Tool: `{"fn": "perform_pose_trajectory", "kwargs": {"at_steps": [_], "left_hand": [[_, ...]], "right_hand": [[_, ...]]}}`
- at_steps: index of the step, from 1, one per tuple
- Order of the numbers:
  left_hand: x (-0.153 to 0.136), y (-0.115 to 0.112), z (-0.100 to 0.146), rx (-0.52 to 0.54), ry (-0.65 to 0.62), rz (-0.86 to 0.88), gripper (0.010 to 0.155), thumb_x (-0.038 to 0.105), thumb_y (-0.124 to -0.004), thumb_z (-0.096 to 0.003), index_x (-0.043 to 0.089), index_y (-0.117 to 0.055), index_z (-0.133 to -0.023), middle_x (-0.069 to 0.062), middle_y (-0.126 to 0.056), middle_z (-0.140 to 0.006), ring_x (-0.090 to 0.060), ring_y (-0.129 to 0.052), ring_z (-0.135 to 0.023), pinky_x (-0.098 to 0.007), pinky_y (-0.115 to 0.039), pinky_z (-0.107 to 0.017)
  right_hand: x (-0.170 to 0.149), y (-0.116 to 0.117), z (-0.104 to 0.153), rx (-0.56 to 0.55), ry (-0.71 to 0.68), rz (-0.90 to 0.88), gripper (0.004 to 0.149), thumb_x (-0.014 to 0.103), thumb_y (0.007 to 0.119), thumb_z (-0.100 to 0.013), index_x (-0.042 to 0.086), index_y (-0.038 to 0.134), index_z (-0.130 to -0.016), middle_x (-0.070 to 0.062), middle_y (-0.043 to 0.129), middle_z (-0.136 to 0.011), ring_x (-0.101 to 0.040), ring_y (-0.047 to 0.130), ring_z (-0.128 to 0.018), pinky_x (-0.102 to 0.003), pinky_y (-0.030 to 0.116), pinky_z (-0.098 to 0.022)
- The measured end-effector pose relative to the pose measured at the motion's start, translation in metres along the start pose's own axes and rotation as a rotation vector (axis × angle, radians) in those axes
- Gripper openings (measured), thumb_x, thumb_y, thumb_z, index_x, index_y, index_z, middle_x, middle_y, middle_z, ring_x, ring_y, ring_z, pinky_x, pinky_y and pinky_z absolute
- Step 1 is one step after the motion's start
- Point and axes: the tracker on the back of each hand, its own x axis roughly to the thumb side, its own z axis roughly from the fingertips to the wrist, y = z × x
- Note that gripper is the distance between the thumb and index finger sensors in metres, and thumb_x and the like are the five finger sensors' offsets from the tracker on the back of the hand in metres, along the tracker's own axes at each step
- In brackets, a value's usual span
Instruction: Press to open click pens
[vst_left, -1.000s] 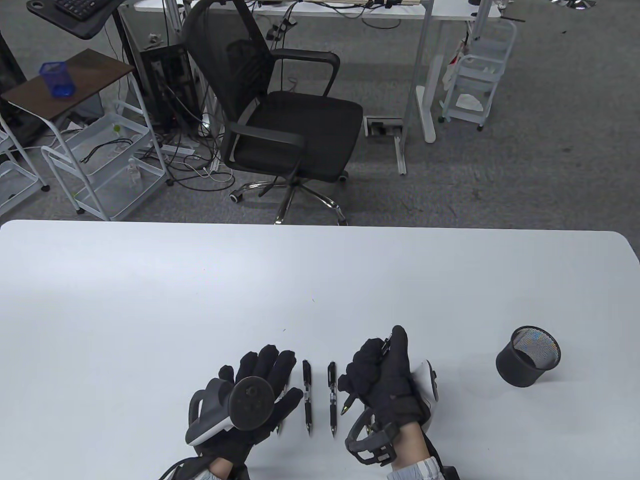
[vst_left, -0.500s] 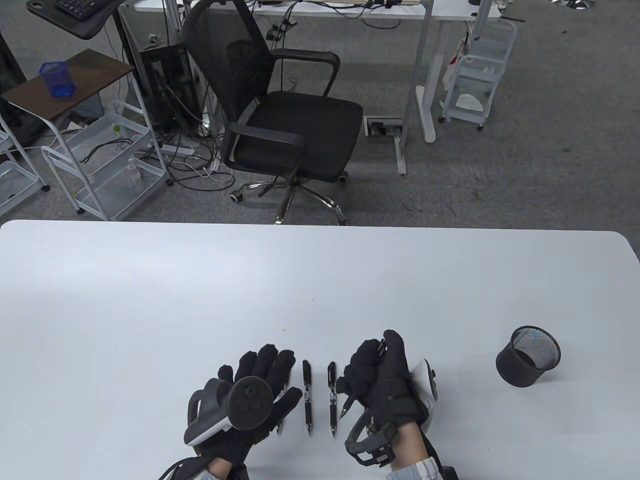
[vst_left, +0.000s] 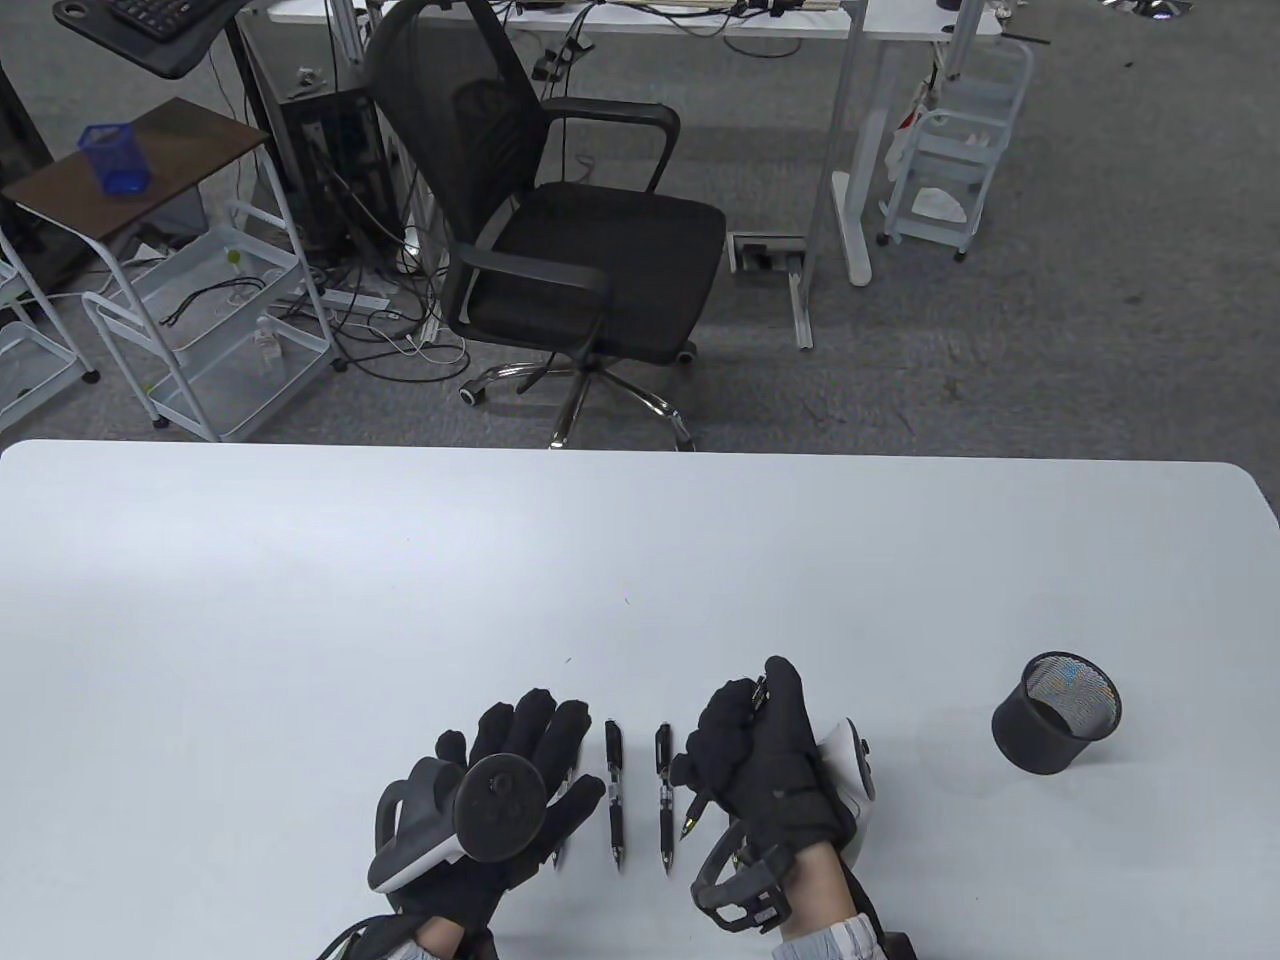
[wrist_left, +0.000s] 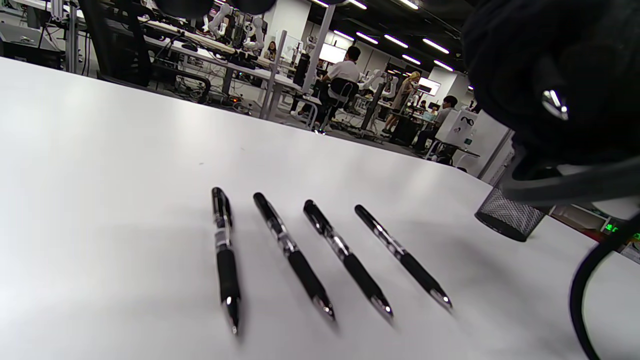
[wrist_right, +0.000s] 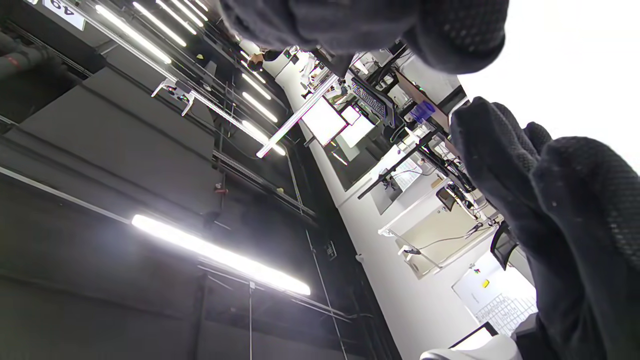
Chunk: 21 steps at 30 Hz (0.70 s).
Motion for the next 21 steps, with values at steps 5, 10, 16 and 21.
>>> {"fn": "perform_pose_trajectory", "kwargs": {"at_steps": [5,10,16,21], "left_hand": [[0.0,0.0,0.0,-0.002,-0.001,0.002,0.067,0.058,-0.047,-0.0719,0.024,-0.029,-0.127,-0.022,-0.031,-0.132,-0.058,-0.038,-0.116,-0.081,-0.032,-0.075],[0.0,0.0,0.0,0.001,-0.003,0.003,0.067,0.058,-0.047,-0.0719,0.024,-0.029,-0.127,-0.022,-0.031,-0.132,-0.058,-0.038,-0.116,-0.081,-0.032,-0.075],[0.0,0.001,0.001,0.001,-0.004,0.005,0.067,0.058,-0.047,-0.0719,0.024,-0.029,-0.127,-0.022,-0.03,-0.132,-0.058,-0.038,-0.116,-0.081,-0.032,-0.075],[0.0,0.001,0.001,0.002,-0.004,0.006,0.067,0.058,-0.047,-0.072,0.024,-0.029,-0.127,-0.022,-0.031,-0.132,-0.058,-0.038,-0.116,-0.081,-0.032,-0.075]], "right_hand": [[0.0,0.0,0.0,-0.001,-0.001,0.001,0.061,0.059,0.027,-0.069,0.017,0.07,-0.078,0.006,0.082,-0.053,-0.016,0.085,-0.038,-0.043,0.078,-0.051],[0.003,0.002,0.0,-0.027,-0.061,0.037,0.062,0.054,0.026,-0.07,0.006,0.055,-0.097,-0.009,0.075,-0.077,-0.031,0.079,-0.061,-0.057,0.063,-0.065],[0.012,0.006,-0.001,-0.002,-0.076,0.19,0.057,0.034,0.031,-0.072,-0.006,0.014,-0.109,-0.026,0.04,-0.102,-0.044,0.057,-0.082,-0.068,0.042,-0.071],[0.016,0.008,0.0,-0.015,-0.088,0.217,0.052,0.025,0.034,-0.071,-0.005,0.017,-0.108,-0.025,0.042,-0.101,-0.044,0.059,-0.081,-0.068,0.043,-0.07]]}}
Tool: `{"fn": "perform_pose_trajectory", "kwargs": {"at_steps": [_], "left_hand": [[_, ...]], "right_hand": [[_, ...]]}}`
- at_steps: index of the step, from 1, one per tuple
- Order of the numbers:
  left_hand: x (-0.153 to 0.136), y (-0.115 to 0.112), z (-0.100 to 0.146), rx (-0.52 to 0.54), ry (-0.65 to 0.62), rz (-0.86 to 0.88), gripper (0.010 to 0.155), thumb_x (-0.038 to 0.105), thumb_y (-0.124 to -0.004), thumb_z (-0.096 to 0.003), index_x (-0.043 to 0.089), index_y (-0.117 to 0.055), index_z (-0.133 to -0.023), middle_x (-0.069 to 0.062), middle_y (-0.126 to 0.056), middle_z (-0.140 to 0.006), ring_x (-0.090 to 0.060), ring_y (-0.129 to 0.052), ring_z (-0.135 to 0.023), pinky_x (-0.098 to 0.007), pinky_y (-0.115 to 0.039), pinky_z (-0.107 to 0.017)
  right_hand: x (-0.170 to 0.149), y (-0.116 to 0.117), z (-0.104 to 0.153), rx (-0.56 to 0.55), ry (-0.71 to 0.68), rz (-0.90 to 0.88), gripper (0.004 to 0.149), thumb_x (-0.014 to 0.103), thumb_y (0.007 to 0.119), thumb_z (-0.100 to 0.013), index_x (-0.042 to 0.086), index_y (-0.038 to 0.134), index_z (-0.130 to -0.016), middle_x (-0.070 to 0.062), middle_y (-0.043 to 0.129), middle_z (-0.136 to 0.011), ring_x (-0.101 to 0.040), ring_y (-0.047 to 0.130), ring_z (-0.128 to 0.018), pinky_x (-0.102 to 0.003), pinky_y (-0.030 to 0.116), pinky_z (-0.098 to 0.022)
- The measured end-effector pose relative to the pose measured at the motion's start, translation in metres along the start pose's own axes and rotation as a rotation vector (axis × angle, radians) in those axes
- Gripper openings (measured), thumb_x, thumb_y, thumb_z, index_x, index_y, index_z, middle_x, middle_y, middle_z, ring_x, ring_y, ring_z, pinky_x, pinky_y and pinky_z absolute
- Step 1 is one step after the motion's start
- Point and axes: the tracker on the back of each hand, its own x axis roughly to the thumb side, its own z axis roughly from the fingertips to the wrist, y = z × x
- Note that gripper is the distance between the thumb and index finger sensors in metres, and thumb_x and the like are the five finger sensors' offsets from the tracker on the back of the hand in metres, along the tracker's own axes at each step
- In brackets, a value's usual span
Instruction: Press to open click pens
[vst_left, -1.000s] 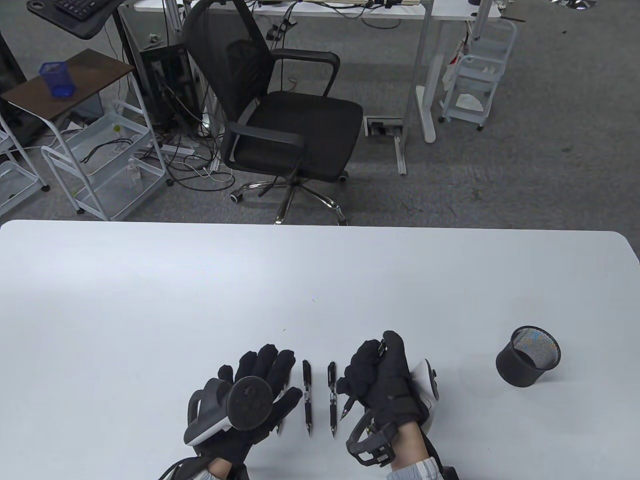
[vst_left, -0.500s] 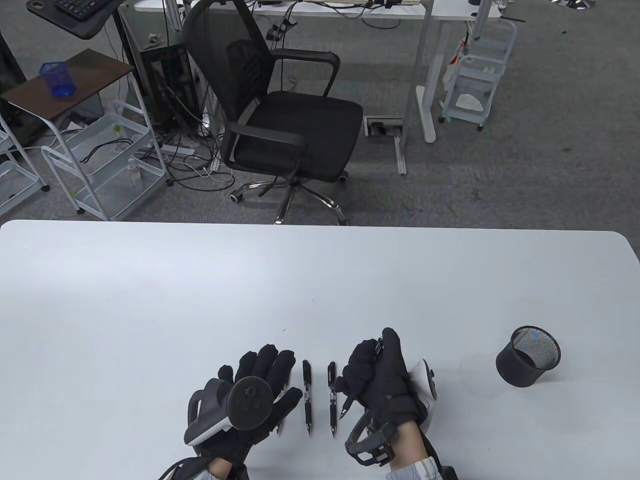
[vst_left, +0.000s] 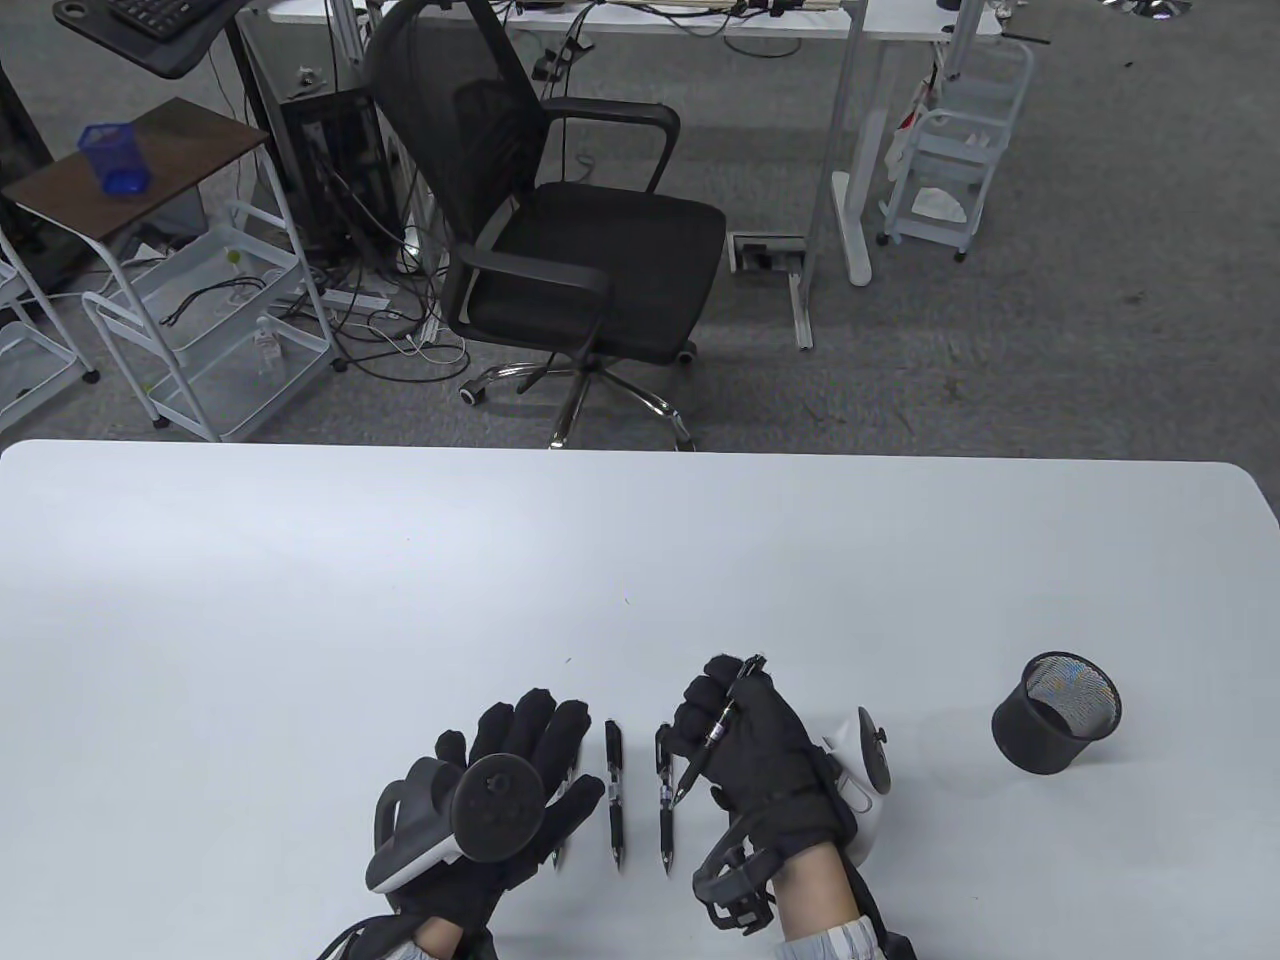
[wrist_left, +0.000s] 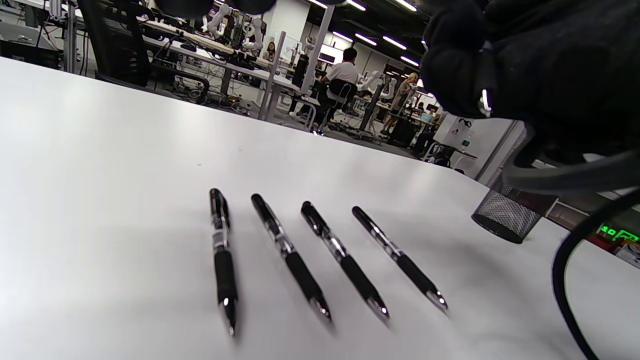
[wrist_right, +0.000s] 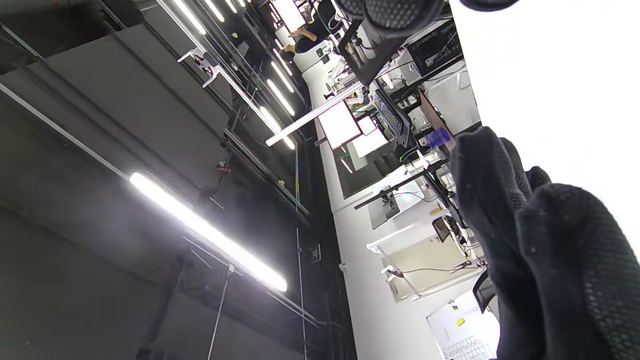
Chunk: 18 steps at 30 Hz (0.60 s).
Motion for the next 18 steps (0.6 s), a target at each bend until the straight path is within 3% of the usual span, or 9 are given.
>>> {"fn": "perform_pose_trajectory", "kwargs": {"at_steps": [3,7,10,18], "left_hand": [[0.0,0.0,0.0,0.0,0.0,0.0,0.067,0.058,-0.047,-0.0719,0.024,-0.029,-0.127,-0.022,-0.03,-0.132,-0.058,-0.038,-0.116,-0.081,-0.032,-0.075],[-0.001,0.0,0.0,0.001,-0.002,0.005,0.067,0.058,-0.047,-0.072,0.024,-0.029,-0.127,-0.022,-0.03,-0.132,-0.058,-0.038,-0.116,-0.081,-0.032,-0.075],[0.0,0.0,0.0,0.001,-0.002,0.005,0.067,0.058,-0.047,-0.0719,0.024,-0.029,-0.127,-0.022,-0.03,-0.132,-0.058,-0.038,-0.116,-0.081,-0.032,-0.075],[-0.001,0.001,0.001,0.002,-0.003,0.006,0.067,0.058,-0.047,-0.0719,0.024,-0.029,-0.127,-0.022,-0.03,-0.132,-0.058,-0.038,-0.116,-0.081,-0.032,-0.075]], "right_hand": [[0.003,0.0,0.001,-0.009,-0.008,0.022,0.048,0.023,0.036,-0.07,-0.003,0.024,-0.109,-0.026,0.042,-0.102,-0.046,0.057,-0.083,-0.069,0.041,-0.07],[0.013,0.001,0.001,0.007,-0.034,0.146,0.045,0.018,0.04,-0.07,0.0,0.034,-0.111,-0.035,0.019,-0.109,-0.058,0.033,-0.093,-0.074,0.024,-0.07],[0.021,0.002,0.003,0.002,-0.058,0.239,0.045,0.016,0.043,-0.07,-0.001,0.04,-0.111,-0.038,0.013,-0.11,-0.063,0.022,-0.094,-0.075,0.018,-0.068],[0.036,0.004,0.008,-0.013,-0.04,0.51,0.045,0.016,0.047,-0.071,0.008,0.044,-0.115,-0.035,0.012,-0.106,-0.063,0.003,-0.087,-0.077,0.012,-0.063]]}}
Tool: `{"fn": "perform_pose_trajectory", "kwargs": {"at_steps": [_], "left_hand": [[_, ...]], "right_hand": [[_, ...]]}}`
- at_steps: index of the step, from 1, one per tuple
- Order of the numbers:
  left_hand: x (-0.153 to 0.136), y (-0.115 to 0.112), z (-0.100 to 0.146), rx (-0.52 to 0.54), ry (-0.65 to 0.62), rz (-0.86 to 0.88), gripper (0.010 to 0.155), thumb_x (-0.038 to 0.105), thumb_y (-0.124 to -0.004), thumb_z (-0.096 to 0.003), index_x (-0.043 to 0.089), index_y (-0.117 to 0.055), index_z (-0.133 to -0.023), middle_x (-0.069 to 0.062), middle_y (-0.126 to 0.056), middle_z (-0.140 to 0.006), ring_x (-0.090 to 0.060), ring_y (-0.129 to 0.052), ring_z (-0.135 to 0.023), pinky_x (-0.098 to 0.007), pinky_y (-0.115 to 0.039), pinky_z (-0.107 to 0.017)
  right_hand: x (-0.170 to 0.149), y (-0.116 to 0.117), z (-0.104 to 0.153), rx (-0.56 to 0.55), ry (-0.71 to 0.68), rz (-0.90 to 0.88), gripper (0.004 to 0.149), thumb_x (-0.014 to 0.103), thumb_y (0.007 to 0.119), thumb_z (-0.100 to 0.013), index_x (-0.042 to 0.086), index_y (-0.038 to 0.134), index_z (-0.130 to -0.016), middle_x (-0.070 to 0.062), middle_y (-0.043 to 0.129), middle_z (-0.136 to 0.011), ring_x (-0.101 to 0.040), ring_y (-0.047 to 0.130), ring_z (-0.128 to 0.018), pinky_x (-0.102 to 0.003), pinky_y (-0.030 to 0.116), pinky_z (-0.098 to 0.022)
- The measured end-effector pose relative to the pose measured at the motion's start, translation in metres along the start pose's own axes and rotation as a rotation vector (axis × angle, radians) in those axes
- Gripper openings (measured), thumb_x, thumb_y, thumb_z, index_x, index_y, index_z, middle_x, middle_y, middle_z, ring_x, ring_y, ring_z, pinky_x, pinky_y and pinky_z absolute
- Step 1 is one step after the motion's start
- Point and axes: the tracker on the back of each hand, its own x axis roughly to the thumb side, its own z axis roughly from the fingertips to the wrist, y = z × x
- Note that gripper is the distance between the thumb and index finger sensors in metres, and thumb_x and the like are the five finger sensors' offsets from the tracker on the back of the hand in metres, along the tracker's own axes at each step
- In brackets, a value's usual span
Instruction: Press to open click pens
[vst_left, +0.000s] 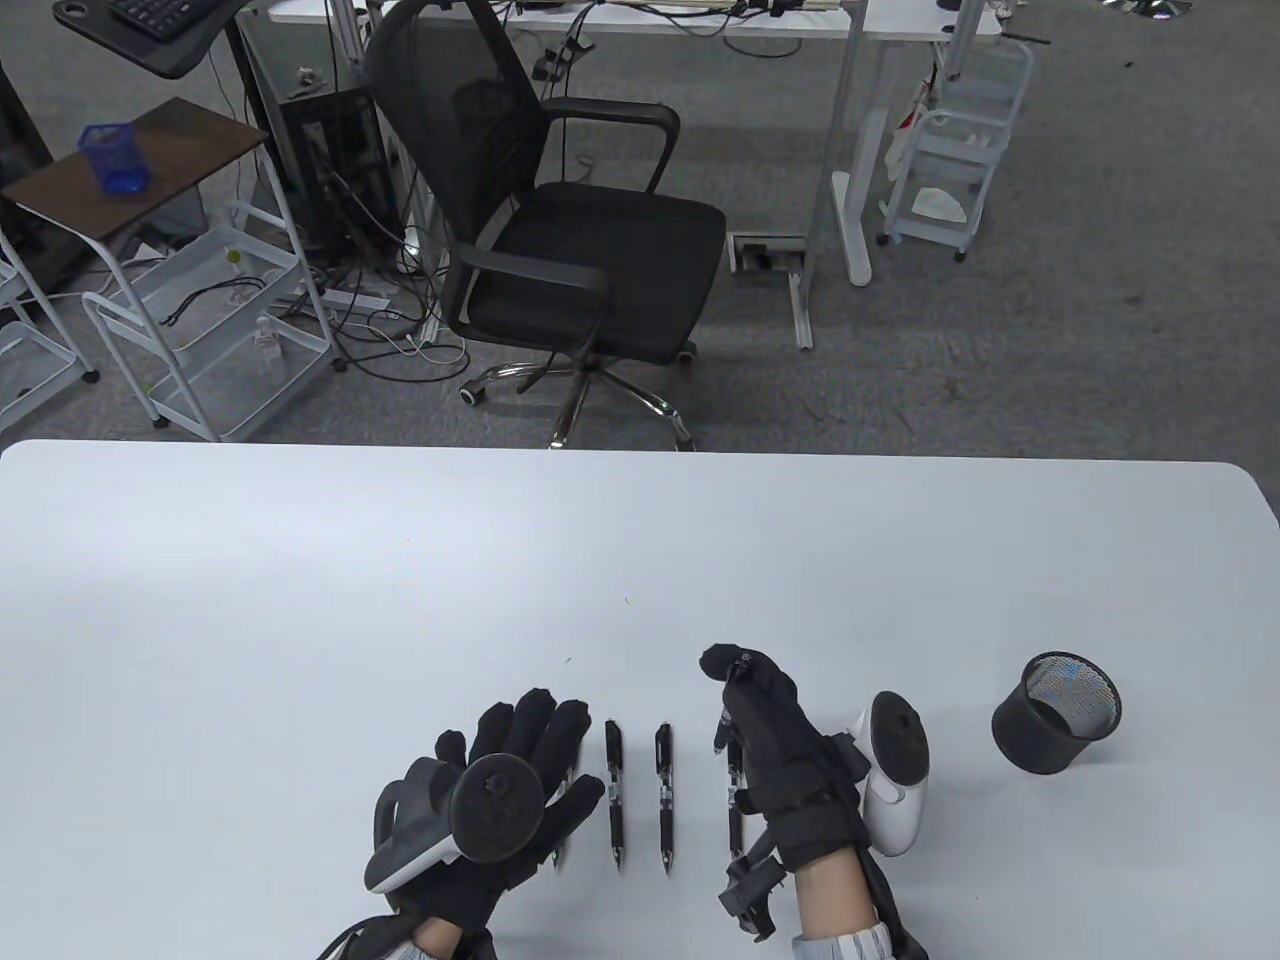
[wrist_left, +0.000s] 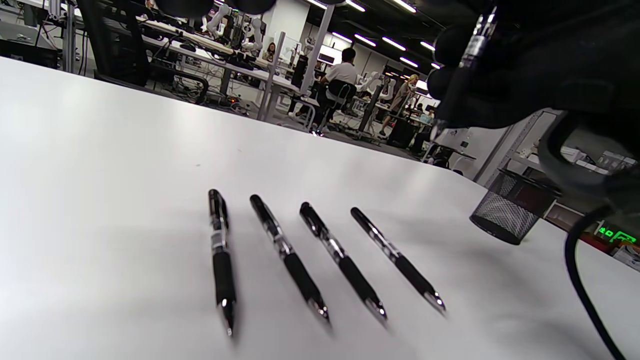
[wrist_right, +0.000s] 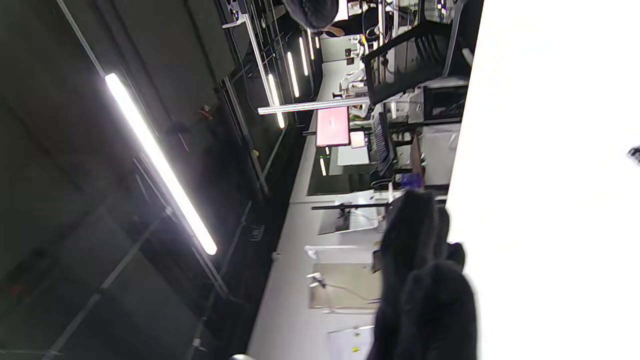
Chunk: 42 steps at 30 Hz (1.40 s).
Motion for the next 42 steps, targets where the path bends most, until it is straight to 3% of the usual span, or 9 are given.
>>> {"fn": "perform_pose_trajectory", "kwargs": {"at_steps": [6,13,19,27,42], "left_hand": [[0.0,0.0,0.001,-0.001,-0.002,0.001,0.067,0.058,-0.047,-0.0719,0.024,-0.029,-0.127,-0.022,-0.031,-0.132,-0.058,-0.038,-0.116,-0.081,-0.032,-0.075],[0.0,0.0,0.001,-0.002,-0.002,0.002,0.067,0.058,-0.047,-0.0719,0.024,-0.029,-0.127,-0.022,-0.031,-0.132,-0.058,-0.038,-0.116,-0.081,-0.032,-0.075],[0.0,0.0,0.001,-0.002,-0.002,0.002,0.067,0.058,-0.047,-0.072,0.024,-0.029,-0.127,-0.022,-0.03,-0.132,-0.058,-0.038,-0.116,-0.081,-0.033,-0.075],[0.001,0.0,0.0,-0.009,-0.005,0.008,0.067,0.058,-0.046,-0.072,0.024,-0.029,-0.127,-0.022,-0.031,-0.132,-0.058,-0.038,-0.116,-0.08,-0.033,-0.075],[0.001,0.001,0.0,-0.007,-0.007,0.01,0.067,0.058,-0.047,-0.0719,0.024,-0.029,-0.127,-0.022,-0.031,-0.132,-0.058,-0.039,-0.116,-0.08,-0.034,-0.076]], "right_hand": [[0.001,-0.004,0.0,-0.04,0.02,0.111,0.046,0.014,0.052,-0.07,0.001,0.047,-0.115,-0.032,0.039,-0.103,-0.061,0.029,-0.089,-0.075,0.027,-0.066],[0.006,-0.013,0.003,-0.21,0.066,0.436,0.051,0.009,0.065,-0.066,-0.007,0.057,-0.114,-0.032,0.063,-0.098,-0.056,0.059,-0.083,-0.069,0.049,-0.066],[0.004,-0.019,0.004,-0.328,0.121,0.651,0.054,0.013,0.073,-0.064,-0.009,0.058,-0.111,-0.027,0.08,-0.094,-0.05,0.075,-0.078,-0.063,0.06,-0.066],[-0.006,-0.031,0.003,-0.366,0.182,0.745,0.051,0.019,0.078,-0.064,0.0,0.066,-0.109,-0.02,0.086,-0.091,-0.041,0.082,-0.073,-0.053,0.067,-0.064],[-0.05,-0.055,-0.001,-0.434,0.371,0.864,0.055,0.022,0.077,-0.064,-0.007,0.066,-0.109,-0.023,0.088,-0.087,-0.035,0.093,-0.059,-0.044,0.083,-0.049]]}}
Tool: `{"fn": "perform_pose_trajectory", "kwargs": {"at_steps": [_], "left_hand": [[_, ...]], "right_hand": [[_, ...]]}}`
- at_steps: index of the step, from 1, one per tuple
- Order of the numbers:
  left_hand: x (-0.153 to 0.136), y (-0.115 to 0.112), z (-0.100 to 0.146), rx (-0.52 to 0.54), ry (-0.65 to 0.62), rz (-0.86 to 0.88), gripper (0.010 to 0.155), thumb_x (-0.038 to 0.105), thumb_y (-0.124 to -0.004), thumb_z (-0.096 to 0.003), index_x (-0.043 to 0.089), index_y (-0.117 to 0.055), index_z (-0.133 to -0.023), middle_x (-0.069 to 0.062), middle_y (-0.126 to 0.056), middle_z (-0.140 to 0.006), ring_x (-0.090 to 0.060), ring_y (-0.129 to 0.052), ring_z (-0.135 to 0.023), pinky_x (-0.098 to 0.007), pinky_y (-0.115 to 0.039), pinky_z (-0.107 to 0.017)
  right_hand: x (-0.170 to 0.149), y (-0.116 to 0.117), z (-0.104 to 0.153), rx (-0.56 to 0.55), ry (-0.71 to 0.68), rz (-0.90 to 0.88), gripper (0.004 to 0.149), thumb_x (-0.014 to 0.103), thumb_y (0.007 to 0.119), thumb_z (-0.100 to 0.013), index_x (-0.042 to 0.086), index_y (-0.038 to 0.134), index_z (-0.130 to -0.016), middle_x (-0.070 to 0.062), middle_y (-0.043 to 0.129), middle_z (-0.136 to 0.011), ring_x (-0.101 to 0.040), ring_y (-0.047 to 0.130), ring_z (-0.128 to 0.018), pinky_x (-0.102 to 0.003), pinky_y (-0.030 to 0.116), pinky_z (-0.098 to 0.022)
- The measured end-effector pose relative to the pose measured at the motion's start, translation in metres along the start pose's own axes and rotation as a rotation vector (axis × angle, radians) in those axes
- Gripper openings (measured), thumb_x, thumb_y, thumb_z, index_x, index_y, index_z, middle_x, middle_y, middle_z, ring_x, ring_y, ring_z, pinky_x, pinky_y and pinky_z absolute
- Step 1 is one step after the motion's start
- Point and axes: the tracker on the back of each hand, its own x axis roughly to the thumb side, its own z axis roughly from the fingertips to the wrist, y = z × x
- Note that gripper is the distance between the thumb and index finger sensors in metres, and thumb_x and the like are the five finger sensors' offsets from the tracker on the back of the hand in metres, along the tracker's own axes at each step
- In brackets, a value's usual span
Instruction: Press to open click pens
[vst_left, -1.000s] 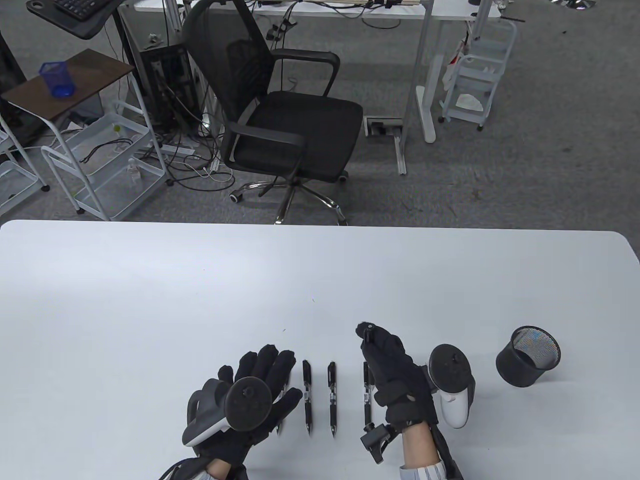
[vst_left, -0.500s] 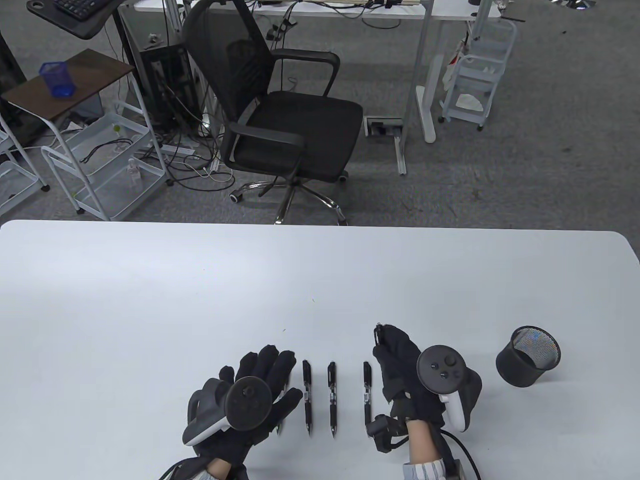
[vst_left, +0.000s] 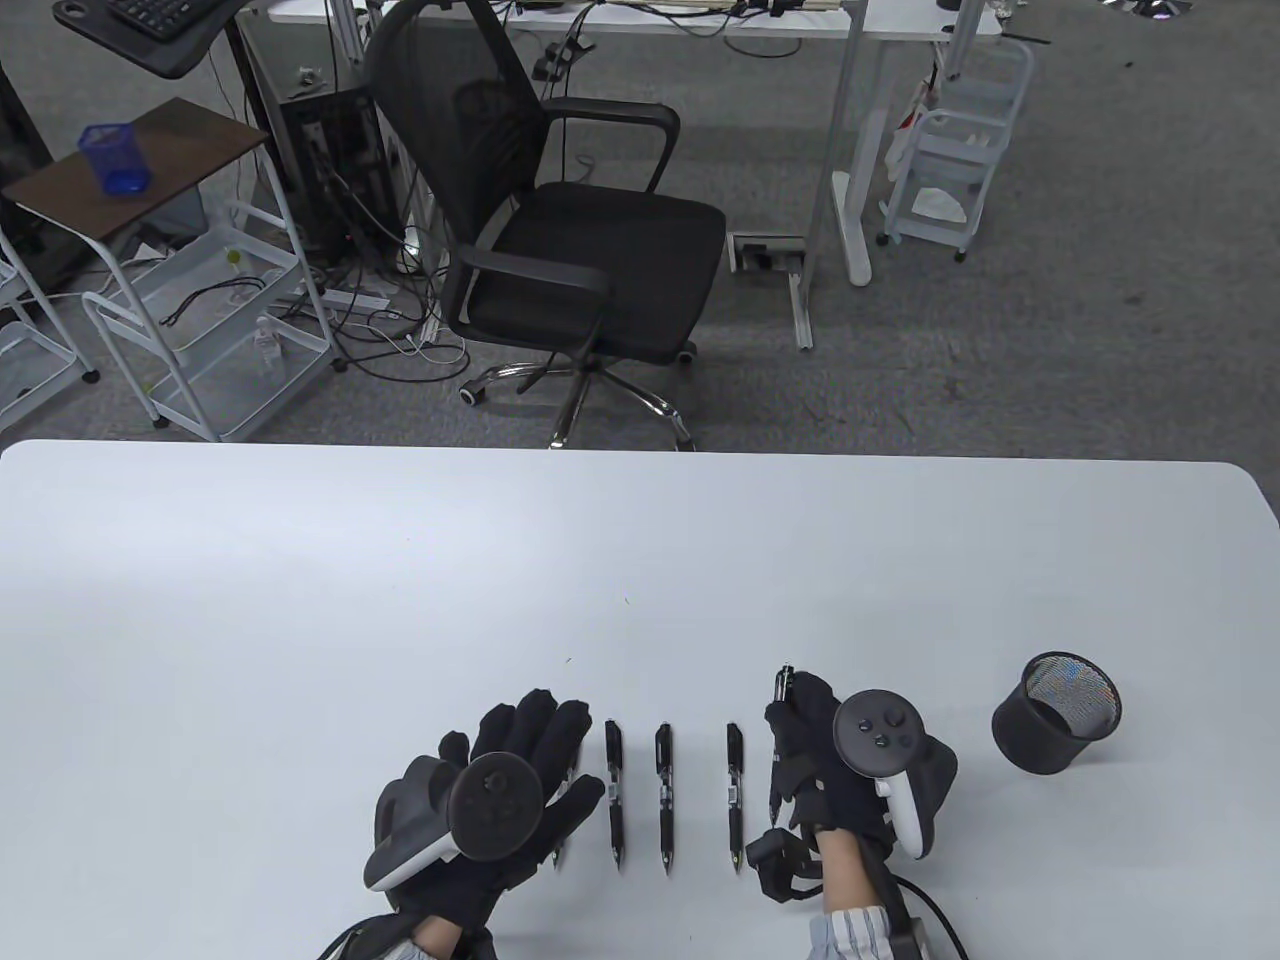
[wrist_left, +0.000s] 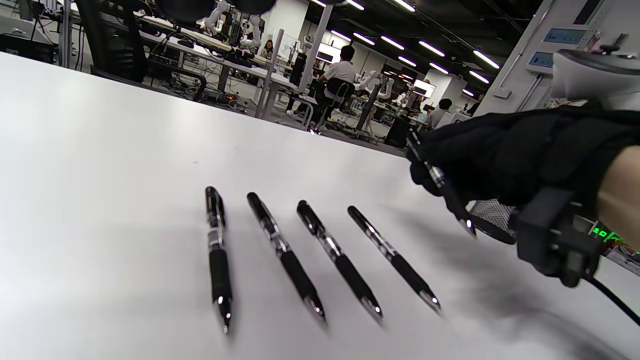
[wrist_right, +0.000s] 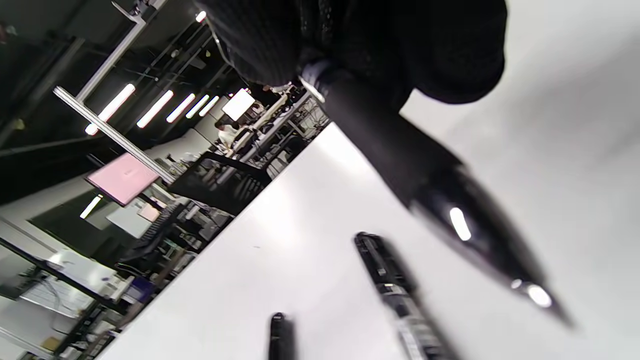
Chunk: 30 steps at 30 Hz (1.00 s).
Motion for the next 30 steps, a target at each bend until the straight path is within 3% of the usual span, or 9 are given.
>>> {"fn": "perform_pose_trajectory", "kwargs": {"at_steps": [12,21,30], "left_hand": [[0.0,0.0,0.0,-0.003,0.0,-0.001,0.067,0.058,-0.047,-0.0719,0.024,-0.03,-0.127,-0.022,-0.031,-0.132,-0.058,-0.039,-0.116,-0.08,-0.034,-0.076],[0.001,0.0,0.0,-0.002,-0.001,-0.001,0.067,0.058,-0.046,-0.072,0.024,-0.03,-0.127,-0.022,-0.03,-0.132,-0.058,-0.039,-0.116,-0.08,-0.034,-0.076],[0.0,0.0,0.0,-0.003,-0.001,0.0,0.067,0.058,-0.047,-0.0719,0.024,-0.03,-0.127,-0.022,-0.031,-0.132,-0.057,-0.039,-0.116,-0.08,-0.034,-0.076]], "right_hand": [[-0.01,0.02,-0.007,0.007,0.057,0.292,0.057,0.023,0.078,-0.063,-0.007,0.066,-0.109,-0.025,0.083,-0.089,-0.032,0.094,-0.057,-0.042,0.084,-0.046],[-0.02,0.034,-0.012,0.075,0.13,0.446,0.055,0.023,0.079,-0.062,-0.005,0.07,-0.109,-0.029,0.077,-0.095,-0.032,0.093,-0.061,-0.043,0.084,-0.049],[-0.02,0.037,-0.011,0.028,0.14,0.53,0.059,0.028,0.083,-0.06,0.0,0.07,-0.11,-0.026,0.077,-0.093,-0.023,0.095,-0.057,-0.037,0.086,-0.047]]}}
